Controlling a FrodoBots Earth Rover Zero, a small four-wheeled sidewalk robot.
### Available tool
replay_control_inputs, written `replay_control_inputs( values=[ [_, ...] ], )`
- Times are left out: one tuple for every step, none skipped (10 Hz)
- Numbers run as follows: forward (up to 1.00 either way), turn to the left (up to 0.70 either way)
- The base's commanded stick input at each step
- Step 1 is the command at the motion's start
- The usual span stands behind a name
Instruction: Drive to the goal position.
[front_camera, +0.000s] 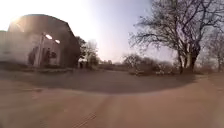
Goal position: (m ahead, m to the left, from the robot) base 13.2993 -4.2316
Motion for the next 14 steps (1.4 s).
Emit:
replay_control_inputs(
  values=[
    [0.7,0.0],
    [0.7,0.0],
    [0.7,0.0],
    [0.7,0.0],
    [0.7,0.0],
    [0.7,0.0],
    [0.7,0.0],
    [0.7,0.0],
    [0.7,0.0],
    [0.7,0.0],
    [0.7,-0.11],
    [0.7,-0.28],
    [0.7,-0.25],
    [0.7,-0.07]
  ],
)
